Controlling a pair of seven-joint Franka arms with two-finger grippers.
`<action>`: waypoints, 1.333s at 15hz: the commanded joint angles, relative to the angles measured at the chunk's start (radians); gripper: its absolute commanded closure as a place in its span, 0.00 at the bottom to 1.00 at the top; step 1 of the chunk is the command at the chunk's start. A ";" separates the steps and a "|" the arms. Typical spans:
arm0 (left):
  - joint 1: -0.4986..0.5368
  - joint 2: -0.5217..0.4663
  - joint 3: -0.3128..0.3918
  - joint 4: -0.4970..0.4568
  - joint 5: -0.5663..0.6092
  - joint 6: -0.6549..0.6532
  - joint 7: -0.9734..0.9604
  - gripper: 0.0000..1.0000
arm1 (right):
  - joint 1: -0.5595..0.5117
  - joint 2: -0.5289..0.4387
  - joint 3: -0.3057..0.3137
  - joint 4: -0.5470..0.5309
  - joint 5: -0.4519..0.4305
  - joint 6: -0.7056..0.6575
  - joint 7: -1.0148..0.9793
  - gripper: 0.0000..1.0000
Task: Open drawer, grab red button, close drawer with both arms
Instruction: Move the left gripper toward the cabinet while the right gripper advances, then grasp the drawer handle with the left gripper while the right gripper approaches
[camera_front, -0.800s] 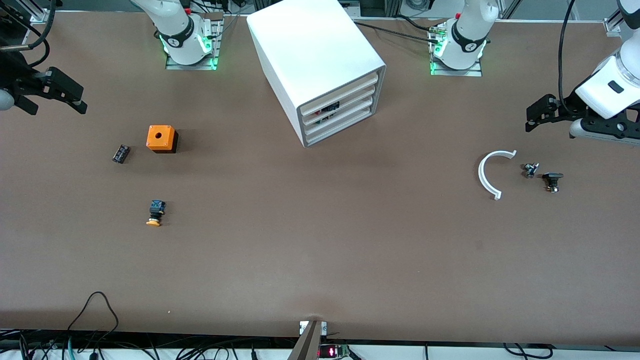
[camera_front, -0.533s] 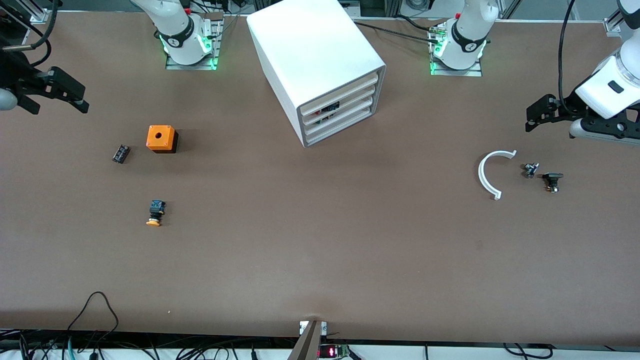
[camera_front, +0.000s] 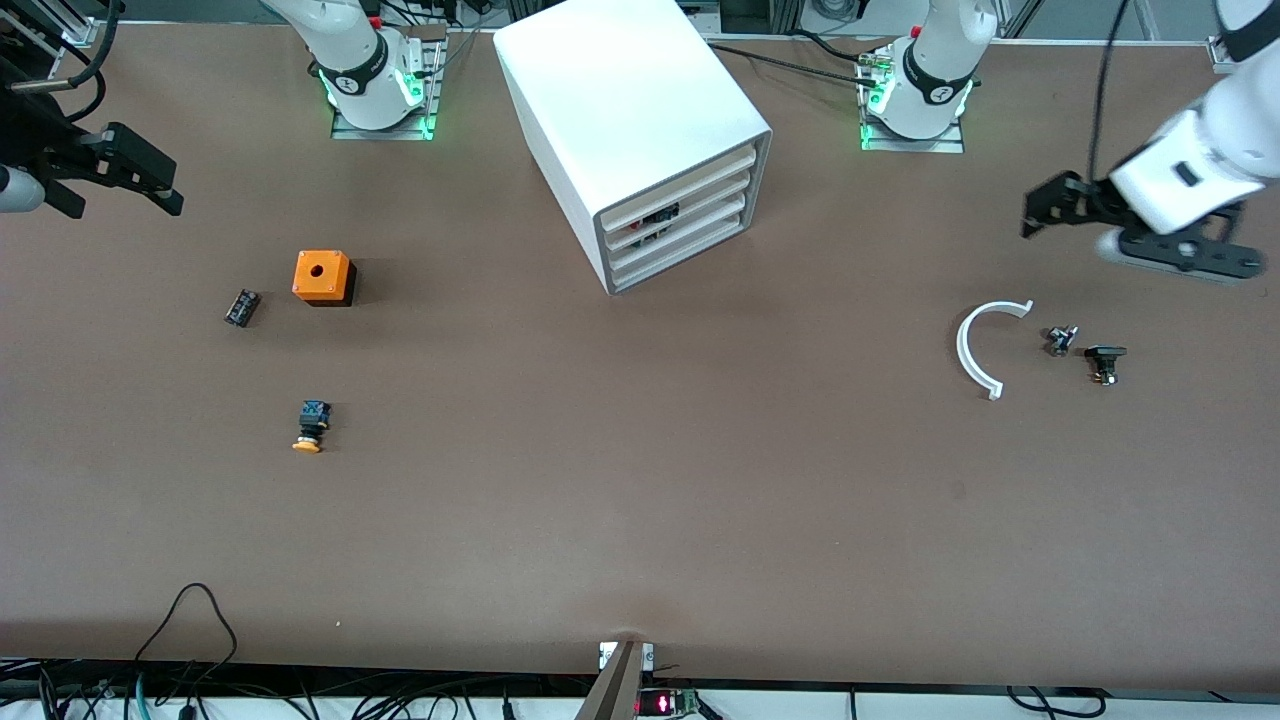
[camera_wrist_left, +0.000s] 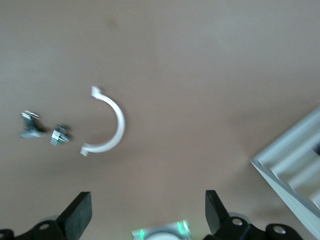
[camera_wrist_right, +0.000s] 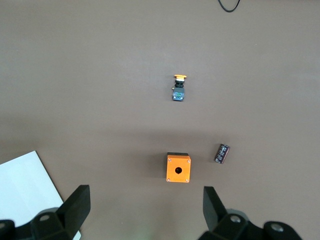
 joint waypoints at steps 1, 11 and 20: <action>-0.004 0.047 -0.010 0.015 -0.100 -0.053 0.022 0.00 | -0.005 0.016 -0.002 0.020 0.048 -0.017 0.001 0.00; 0.009 0.248 -0.010 -0.030 -0.614 -0.054 0.316 0.01 | 0.007 0.292 0.000 0.025 0.048 0.070 0.114 0.00; -0.006 0.305 -0.044 -0.373 -0.999 0.139 0.787 0.18 | 0.150 0.332 0.003 0.040 0.045 0.259 0.263 0.00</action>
